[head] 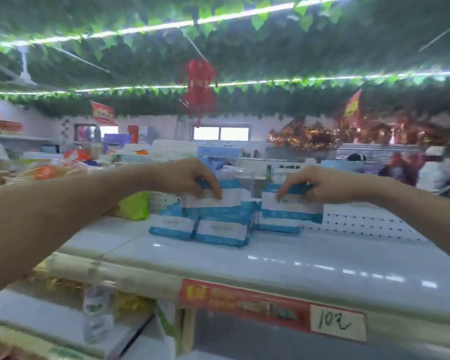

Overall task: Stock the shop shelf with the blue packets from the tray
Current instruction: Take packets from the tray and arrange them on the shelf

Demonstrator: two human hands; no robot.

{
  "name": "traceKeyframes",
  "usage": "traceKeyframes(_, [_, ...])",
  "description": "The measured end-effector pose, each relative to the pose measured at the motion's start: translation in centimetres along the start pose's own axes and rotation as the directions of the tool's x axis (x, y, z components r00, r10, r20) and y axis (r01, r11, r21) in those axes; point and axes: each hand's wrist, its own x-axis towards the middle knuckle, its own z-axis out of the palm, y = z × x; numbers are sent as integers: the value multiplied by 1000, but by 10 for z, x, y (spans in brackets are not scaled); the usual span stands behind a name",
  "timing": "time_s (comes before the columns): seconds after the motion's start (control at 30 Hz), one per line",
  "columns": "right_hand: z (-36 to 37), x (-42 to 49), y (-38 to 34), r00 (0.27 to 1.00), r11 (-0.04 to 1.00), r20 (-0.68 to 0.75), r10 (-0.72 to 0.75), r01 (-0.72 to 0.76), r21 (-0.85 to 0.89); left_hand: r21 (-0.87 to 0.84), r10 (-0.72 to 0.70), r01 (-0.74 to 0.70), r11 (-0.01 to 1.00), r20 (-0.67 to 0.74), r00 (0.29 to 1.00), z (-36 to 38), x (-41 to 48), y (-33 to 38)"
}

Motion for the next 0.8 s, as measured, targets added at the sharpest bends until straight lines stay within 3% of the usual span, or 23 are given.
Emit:
traceKeyframes(0.17, [20, -3, 68, 995, 996, 41, 92, -91, -18, -25, 47, -47, 999, -15, 999, 15, 70, 18])
traceKeyframes(0.4, [69, 61, 92, 998, 997, 69, -4, 9, -78, -39, -2, 0, 999, -34, 999, 17, 84, 10])
traceKeyframes(0.5, [87, 83, 102, 995, 977, 77, -57, 72, -202, -40, -33, 31, 999, -48, 998, 13, 81, 1])
traceKeyframes(0.67, [110, 94, 123, 982, 891, -61, -177, 134, -434, -63, -34, 31, 998, -56, 998, 10, 85, -14])
traceKeyframes(0.8, [110, 84, 123, 989, 869, -42, -143, 106, -483, -116, -5, 2, 993, -24, 1000, 25, 106, -11])
